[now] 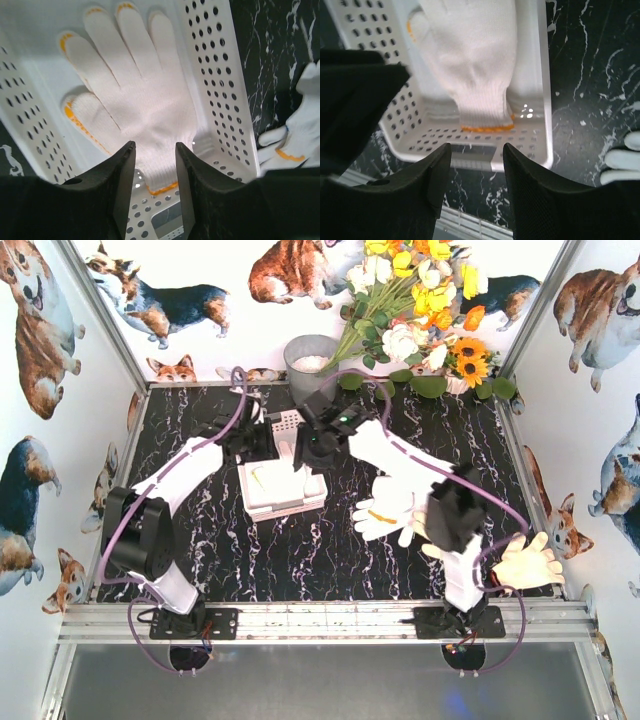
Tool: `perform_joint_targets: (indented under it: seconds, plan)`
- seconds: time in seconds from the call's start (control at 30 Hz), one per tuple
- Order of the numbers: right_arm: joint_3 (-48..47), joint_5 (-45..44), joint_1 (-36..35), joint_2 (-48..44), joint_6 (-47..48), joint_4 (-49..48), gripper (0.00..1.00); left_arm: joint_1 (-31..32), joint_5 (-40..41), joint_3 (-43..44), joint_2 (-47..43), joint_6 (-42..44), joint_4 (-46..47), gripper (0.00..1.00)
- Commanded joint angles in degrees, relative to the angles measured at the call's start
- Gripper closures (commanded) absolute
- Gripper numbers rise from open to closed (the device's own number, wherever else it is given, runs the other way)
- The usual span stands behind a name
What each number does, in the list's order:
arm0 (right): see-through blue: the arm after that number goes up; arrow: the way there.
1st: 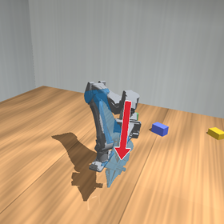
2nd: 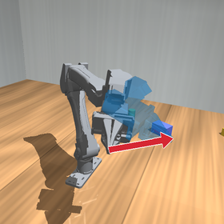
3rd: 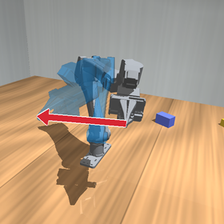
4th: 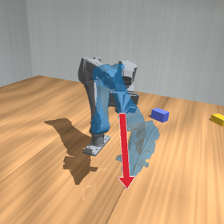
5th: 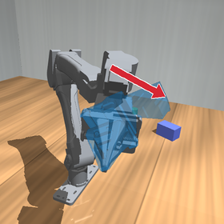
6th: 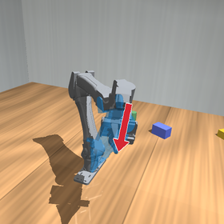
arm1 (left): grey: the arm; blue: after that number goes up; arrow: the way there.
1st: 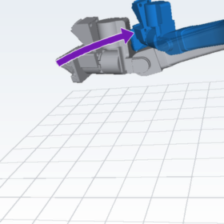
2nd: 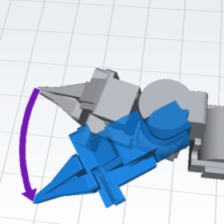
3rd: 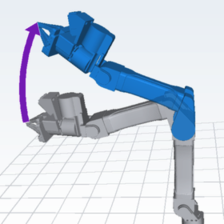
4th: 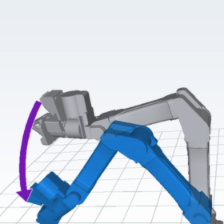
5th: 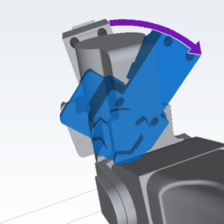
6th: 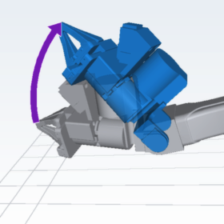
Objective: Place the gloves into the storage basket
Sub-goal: Place the glove in the bin.
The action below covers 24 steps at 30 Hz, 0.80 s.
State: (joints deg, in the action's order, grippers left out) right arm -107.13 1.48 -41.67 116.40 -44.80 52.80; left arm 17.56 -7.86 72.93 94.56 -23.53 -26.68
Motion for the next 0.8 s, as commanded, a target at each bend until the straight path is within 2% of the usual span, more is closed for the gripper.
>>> perform_joint_targets:
  seconds: [0.0,0.07,0.37,0.53,0.77]
  plan:
    - [6.35,-1.01,0.63,-9.96,-0.03,-6.85,0.51,1.98,0.12,-2.21,1.22,-3.1,1.43,0.72]
    - [10.2,-1.43,1.4,-13.43,-0.51,-7.74,0.51,2.57,-0.05,-3.55,1.31,-4.12,1.66,0.76]
    - [24.94,-3.0,5.19,-27.86,-0.57,-8.77,0.51,4.59,2.3,-9.16,2.49,-5.91,3.88,0.81]
    - [32.25,-6.11,5.61,-34.5,-0.78,-8.62,0.51,4.6,8.28,-8.59,5.14,-4.14,3.33,0.83]
    - [41.17,-7.68,7.01,-42.99,-1.83,-7.51,0.5,4.34,11.46,-5.86,9.69,-1.33,2.72,0.85]
